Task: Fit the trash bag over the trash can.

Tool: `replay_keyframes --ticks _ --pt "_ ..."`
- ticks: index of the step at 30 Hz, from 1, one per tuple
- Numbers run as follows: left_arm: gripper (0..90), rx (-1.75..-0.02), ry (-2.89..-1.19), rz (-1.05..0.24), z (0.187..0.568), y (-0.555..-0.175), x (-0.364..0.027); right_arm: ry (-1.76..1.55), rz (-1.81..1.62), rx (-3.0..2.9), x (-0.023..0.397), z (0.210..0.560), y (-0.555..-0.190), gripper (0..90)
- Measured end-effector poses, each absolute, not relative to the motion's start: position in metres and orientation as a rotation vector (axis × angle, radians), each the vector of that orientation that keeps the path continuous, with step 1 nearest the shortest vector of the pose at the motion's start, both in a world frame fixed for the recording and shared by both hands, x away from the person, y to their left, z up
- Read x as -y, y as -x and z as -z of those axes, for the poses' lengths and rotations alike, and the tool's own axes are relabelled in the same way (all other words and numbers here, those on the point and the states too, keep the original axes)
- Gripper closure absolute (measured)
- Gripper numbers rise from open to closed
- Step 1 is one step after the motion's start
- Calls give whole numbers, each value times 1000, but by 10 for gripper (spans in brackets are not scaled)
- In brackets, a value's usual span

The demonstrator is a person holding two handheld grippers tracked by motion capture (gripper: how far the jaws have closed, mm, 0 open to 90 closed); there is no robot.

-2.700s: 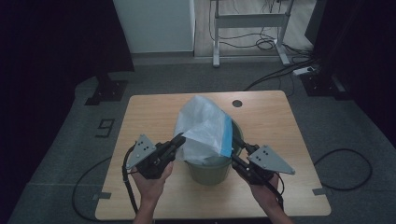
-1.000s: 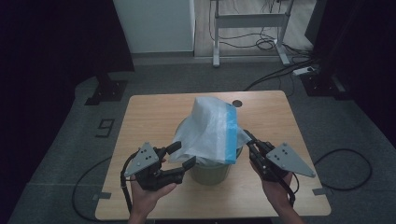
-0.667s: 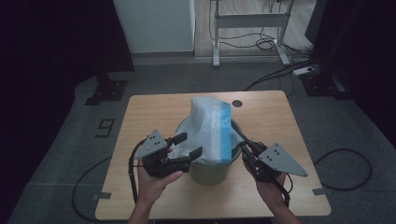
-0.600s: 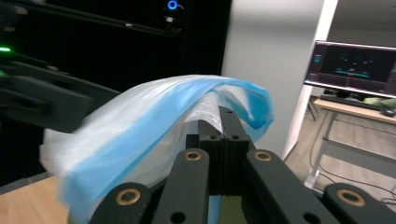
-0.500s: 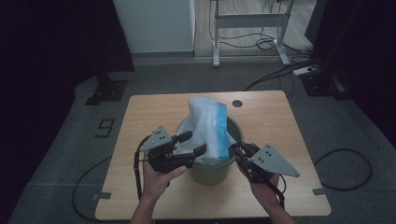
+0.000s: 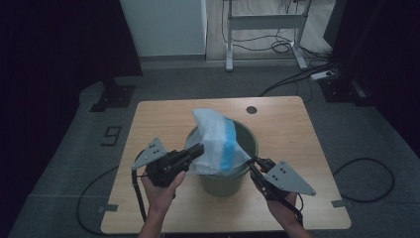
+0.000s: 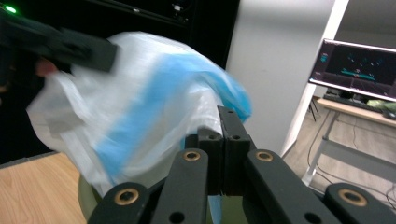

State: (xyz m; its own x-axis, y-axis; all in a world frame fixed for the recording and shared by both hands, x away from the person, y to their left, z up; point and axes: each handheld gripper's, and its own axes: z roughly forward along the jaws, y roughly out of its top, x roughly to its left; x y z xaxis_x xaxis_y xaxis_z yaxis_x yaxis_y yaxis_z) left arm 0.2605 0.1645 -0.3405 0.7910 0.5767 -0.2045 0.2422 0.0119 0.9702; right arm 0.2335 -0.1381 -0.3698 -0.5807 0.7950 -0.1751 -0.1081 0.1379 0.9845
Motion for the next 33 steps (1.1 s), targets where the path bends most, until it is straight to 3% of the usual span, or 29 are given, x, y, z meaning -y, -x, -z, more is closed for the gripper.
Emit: replay_keyframes --ticks 5,10,17,26,33 --pt "895 -687 -1524 -277 348 -258 -176 -712 -1536 -1685 152 380 -229 858" --pt "895 -688 -1514 -264 352 -257 -180 -741 -1509 -1727 161 392 -229 755" --pt "895 -704 -1497 -247 359 -258 -182 -791 -1571 -1765 181 392 -221 407" --pt "897 -715 -1489 -246 360 -259 -179 -805 -1661 -1768 201 383 -206 382" --pt "897 -717 -1476 -235 360 -260 -176 -846 -1698 -1767 193 371 -220 388"
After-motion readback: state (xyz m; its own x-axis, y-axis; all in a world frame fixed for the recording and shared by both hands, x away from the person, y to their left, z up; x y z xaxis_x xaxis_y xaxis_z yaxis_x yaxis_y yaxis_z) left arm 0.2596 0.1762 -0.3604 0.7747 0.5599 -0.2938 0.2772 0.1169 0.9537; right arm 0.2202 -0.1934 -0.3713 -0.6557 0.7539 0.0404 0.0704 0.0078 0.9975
